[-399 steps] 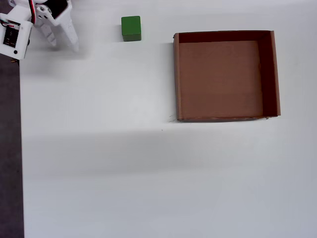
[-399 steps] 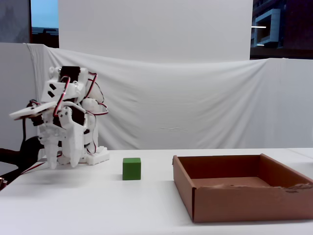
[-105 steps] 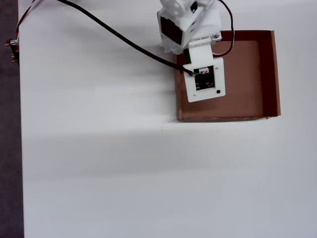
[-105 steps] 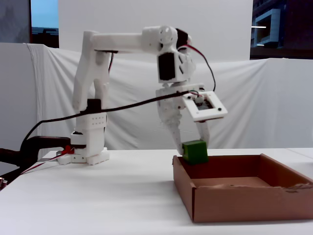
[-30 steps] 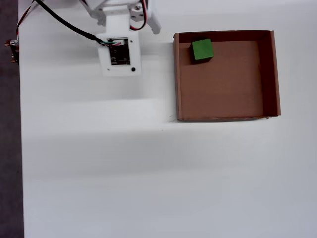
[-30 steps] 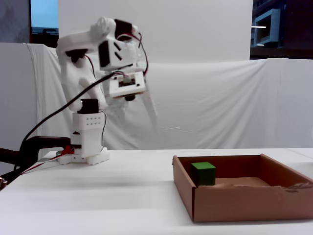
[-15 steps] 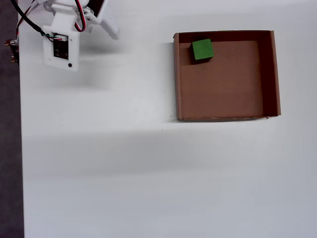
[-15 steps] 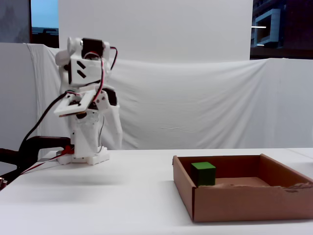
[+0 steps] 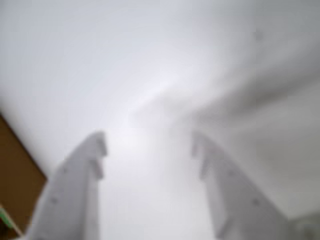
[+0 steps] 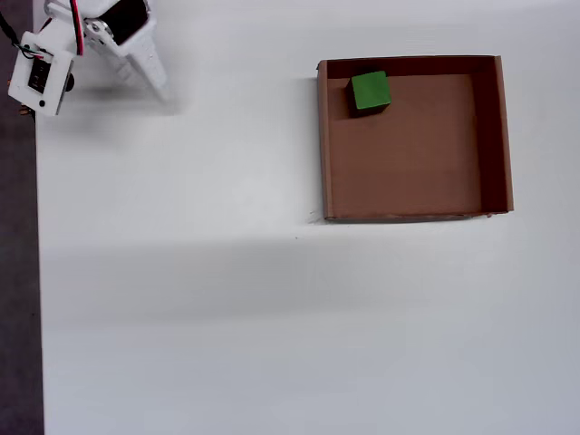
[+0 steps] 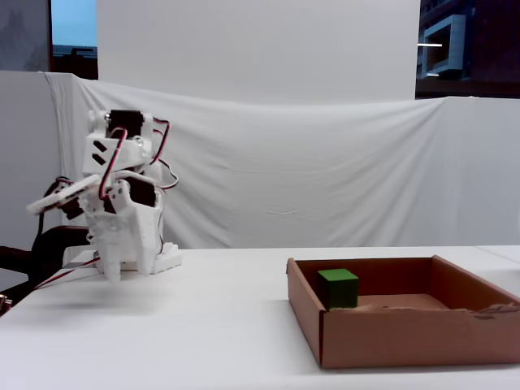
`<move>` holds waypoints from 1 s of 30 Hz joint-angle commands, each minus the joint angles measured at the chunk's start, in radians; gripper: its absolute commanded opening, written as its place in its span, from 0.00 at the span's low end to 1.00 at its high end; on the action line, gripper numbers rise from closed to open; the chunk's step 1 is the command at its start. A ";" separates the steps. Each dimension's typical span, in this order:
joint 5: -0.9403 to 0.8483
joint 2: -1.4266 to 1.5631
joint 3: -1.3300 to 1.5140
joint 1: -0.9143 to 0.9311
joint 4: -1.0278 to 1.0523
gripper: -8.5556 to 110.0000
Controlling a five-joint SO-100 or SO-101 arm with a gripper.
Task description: Grasp a green cube and put it in a box.
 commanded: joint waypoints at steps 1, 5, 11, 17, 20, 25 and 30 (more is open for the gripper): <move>0.002 0.038 0.002 0.078 0.015 0.27; 0.005 0.048 0.003 0.189 0.051 0.29; 0.005 0.048 0.003 0.229 0.051 0.29; 0.005 0.049 0.003 0.229 0.051 0.29; 0.005 0.049 0.003 0.229 0.051 0.29; 0.006 0.049 0.003 0.229 0.051 0.29; 0.006 0.049 0.003 0.190 0.049 0.29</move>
